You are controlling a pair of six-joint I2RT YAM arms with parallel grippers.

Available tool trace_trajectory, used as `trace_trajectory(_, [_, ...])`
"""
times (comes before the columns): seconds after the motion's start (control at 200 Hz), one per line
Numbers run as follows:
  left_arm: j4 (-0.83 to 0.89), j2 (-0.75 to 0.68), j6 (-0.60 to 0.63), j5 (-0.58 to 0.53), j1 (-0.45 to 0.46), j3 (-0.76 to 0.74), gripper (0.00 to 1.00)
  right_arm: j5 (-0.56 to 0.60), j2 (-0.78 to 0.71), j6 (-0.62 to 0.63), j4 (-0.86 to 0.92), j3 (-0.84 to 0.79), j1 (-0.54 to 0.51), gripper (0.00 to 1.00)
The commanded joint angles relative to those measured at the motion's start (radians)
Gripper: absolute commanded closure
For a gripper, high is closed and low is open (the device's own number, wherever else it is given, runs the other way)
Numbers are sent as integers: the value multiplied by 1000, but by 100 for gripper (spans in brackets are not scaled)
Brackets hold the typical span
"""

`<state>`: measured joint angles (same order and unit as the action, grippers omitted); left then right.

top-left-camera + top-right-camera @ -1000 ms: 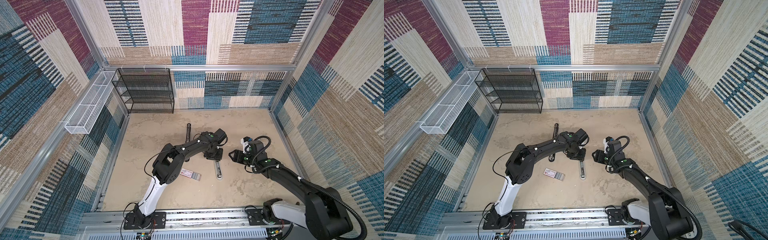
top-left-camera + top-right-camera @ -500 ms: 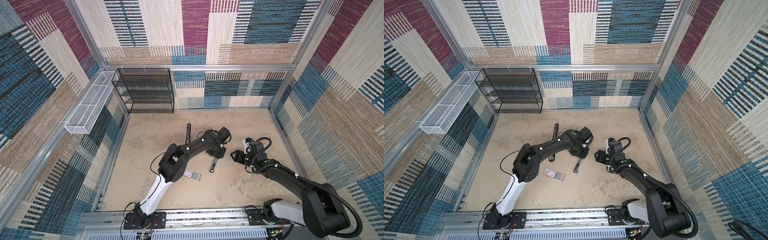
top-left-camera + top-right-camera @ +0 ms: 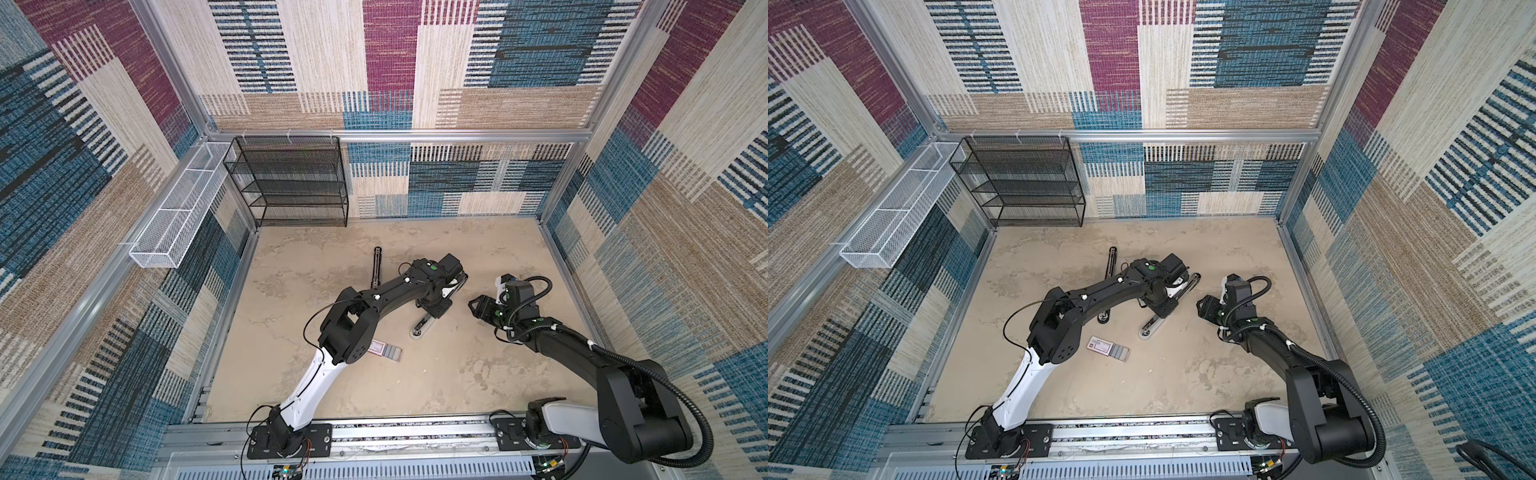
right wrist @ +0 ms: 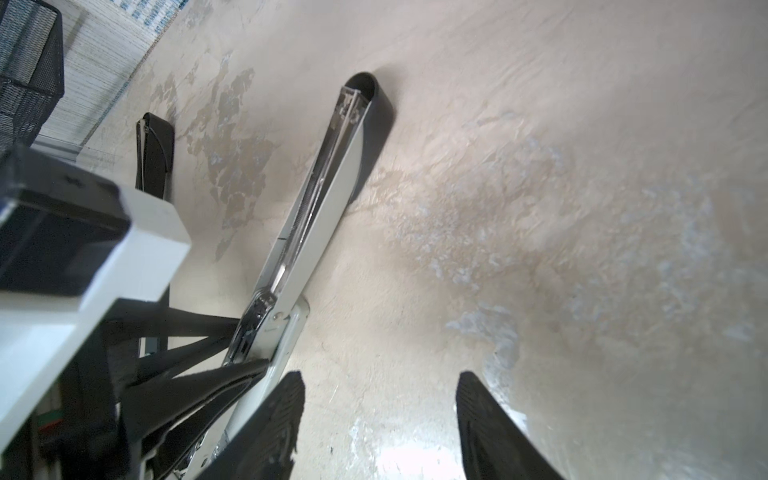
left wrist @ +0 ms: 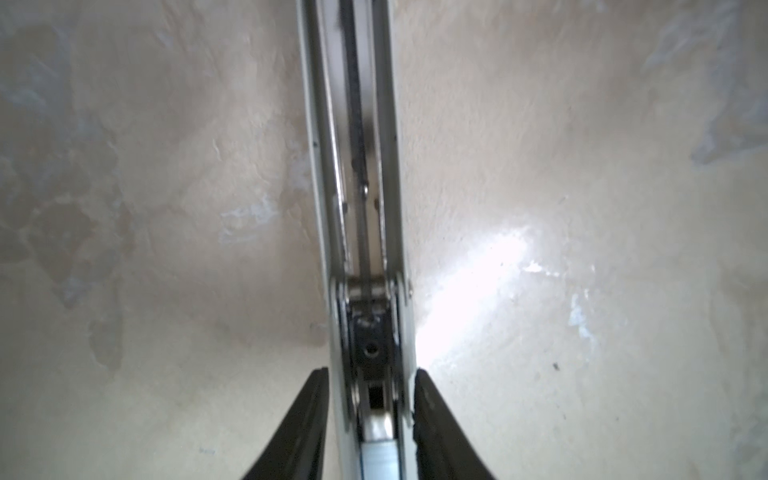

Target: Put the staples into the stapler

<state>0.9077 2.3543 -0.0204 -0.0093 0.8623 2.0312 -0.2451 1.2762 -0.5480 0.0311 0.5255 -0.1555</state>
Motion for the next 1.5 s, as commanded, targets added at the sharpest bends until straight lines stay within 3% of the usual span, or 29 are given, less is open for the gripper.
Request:
trace_trajectory(0.0, [-4, -51, 22, 5, -2, -31, 59, -20, 6, -8, -45, 15, 3, 38])
trace_trajectory(0.28, [-175, -233, -92, 68, -2, -256, 57, -35, 14, -4, -62, 23, 21, 38])
trace_trajectory(0.431, [-285, -250, -146, 45, -2, -306, 51, -65, 25, -18, -101, 21, 47, 34])
trace_trajectory(0.686, [-310, -110, -119, 42, -2, -127, 47, -66, 40, -25, -139, 28, 75, 33])
trace_trajectory(1.017, [-169, 145, -77, 37, -3, 235, 51, -88, 79, -49, -205, 30, 112, 34])
trace_trajectory(1.347, [-166, 185, -67, 48, -2, 235, 72, -143, 148, -92, -318, 41, 129, 35])
trace_trajectory(1.497, [-165, 188, -66, 39, -2, 228, 59, -167, 191, -111, -351, 55, 133, 35])
